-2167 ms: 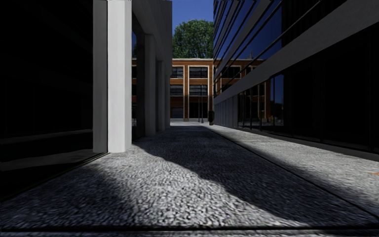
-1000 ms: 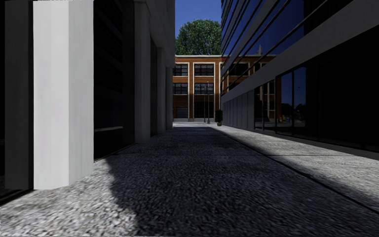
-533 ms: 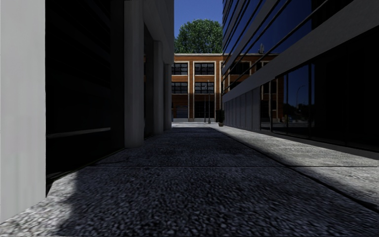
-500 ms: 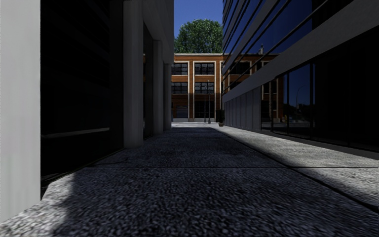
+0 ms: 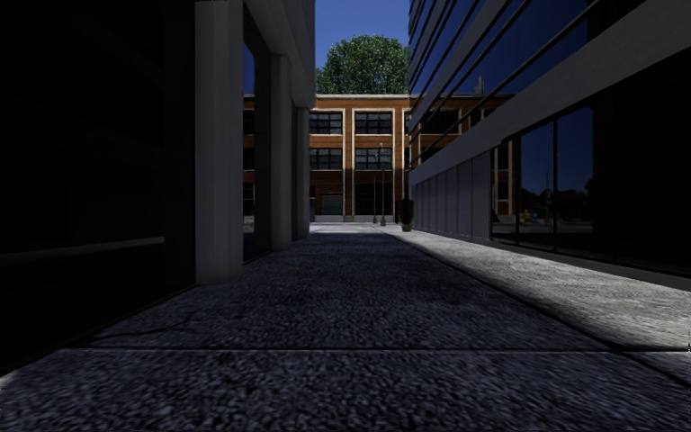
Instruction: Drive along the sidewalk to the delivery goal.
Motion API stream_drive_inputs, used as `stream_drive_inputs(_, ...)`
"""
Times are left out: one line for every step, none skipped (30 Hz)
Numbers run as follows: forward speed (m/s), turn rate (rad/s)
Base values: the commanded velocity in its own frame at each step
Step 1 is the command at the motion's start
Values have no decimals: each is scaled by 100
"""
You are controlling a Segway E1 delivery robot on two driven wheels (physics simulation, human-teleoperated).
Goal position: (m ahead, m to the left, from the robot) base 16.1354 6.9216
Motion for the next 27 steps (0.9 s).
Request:
stream_drive_inputs(199, 0)
stream_drive_inputs(199, 0)
stream_drive_inputs(199, 0)
stream_drive_inputs(199, 0)
stream_drive_inputs(199, 0)
stream_drive_inputs(199, 0)
stream_drive_inputs(199, 0)
stream_drive_inputs(199, 0)
stream_drive_inputs(199, 0)
stream_drive_inputs(199, 0)
stream_drive_inputs(199, 0)
stream_drive_inputs(199, 0)
stream_drive_inputs(199, 0)
stream_drive_inputs(199, 0)
stream_drive_inputs(199, 0)
stream_drive_inputs(199, 0)
stream_drive_inputs(199, 0)
stream_drive_inputs(199, 0)
stream_drive_inputs(199, 0)
stream_drive_inputs(199, 0)
stream_drive_inputs(199, 0)
stream_drive_inputs(199, 0)
stream_drive_inputs(199, 0)
stream_drive_inputs(199, 0)
stream_drive_inputs(199, 0)
stream_drive_inputs(199, 0)
stream_drive_inputs(199, 0)
